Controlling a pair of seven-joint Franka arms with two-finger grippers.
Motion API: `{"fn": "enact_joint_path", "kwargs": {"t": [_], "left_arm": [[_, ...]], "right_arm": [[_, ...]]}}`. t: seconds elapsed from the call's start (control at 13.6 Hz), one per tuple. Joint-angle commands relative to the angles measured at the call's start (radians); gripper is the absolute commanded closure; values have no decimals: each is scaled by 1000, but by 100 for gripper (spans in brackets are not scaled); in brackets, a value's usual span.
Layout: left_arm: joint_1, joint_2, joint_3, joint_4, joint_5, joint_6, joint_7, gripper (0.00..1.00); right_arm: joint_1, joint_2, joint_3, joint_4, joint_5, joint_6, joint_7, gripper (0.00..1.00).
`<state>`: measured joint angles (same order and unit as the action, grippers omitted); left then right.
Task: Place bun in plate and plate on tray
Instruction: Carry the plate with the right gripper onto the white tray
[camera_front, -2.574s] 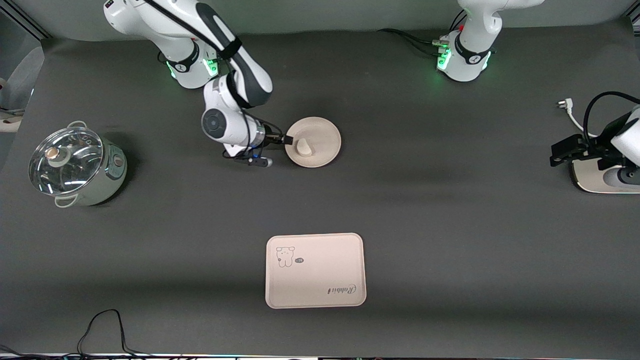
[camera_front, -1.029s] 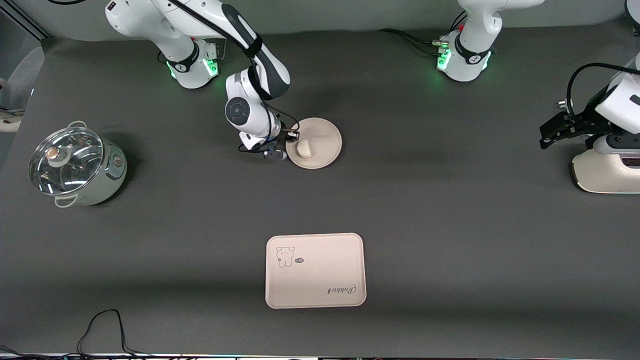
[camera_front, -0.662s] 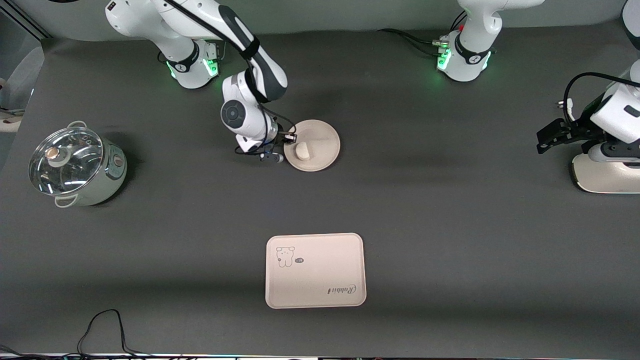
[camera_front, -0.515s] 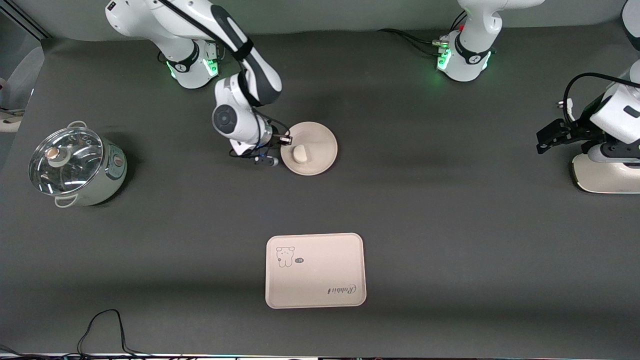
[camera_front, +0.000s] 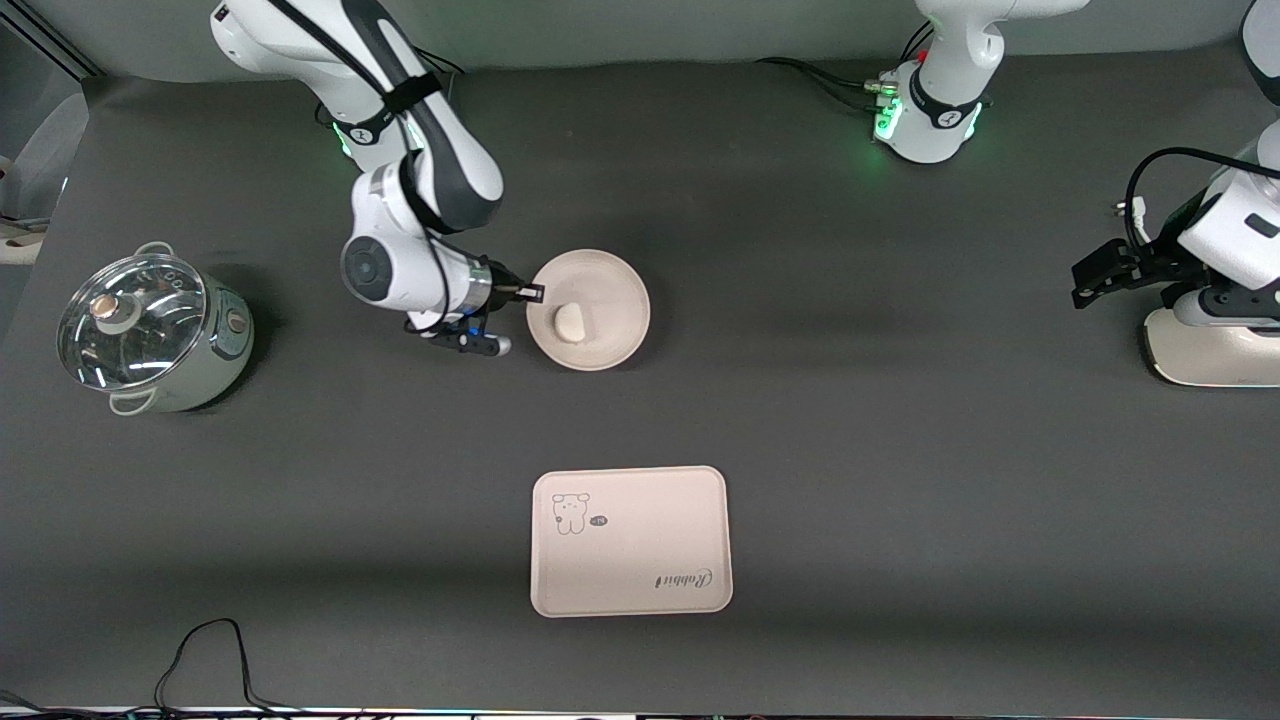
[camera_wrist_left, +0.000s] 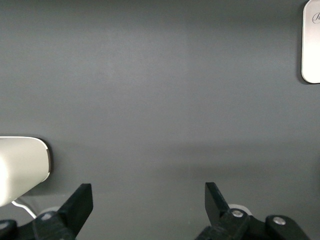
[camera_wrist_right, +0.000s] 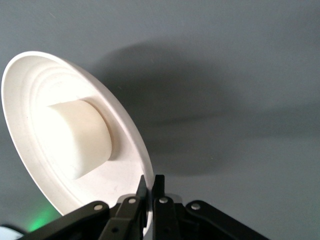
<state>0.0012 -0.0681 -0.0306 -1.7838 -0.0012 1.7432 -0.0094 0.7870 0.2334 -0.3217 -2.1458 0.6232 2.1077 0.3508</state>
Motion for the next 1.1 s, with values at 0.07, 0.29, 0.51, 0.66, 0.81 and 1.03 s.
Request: {"fn": "enact_joint_path", "kwargs": {"t": [0.07,0.29,0.51,0.66,0.81,1.03], "left_arm": [[-4,7,0,15,4,-1,-17,0],[-4,5,0,15,3,-1,-17,0],[-6,5,0,15,3,1,-17,0],[-6,5,0,15,3,1,-17,0],[-6,5,-2,15,3,-1,-17,0],[-6,5,-2,18,3,-1,-17,0]], "right_arm": [[-5,29,-86,168,-14,-74,-16,100],[-52,147,-96,358,-13,-74,-9,100],[-93,329,-94,608,10,-74,35,100],[-106,444,-89,738,74,-72,100,100],[-115,555,-89,846,148,-51,149,100],[-129,676,-86,934,197,76,191,100]]}}
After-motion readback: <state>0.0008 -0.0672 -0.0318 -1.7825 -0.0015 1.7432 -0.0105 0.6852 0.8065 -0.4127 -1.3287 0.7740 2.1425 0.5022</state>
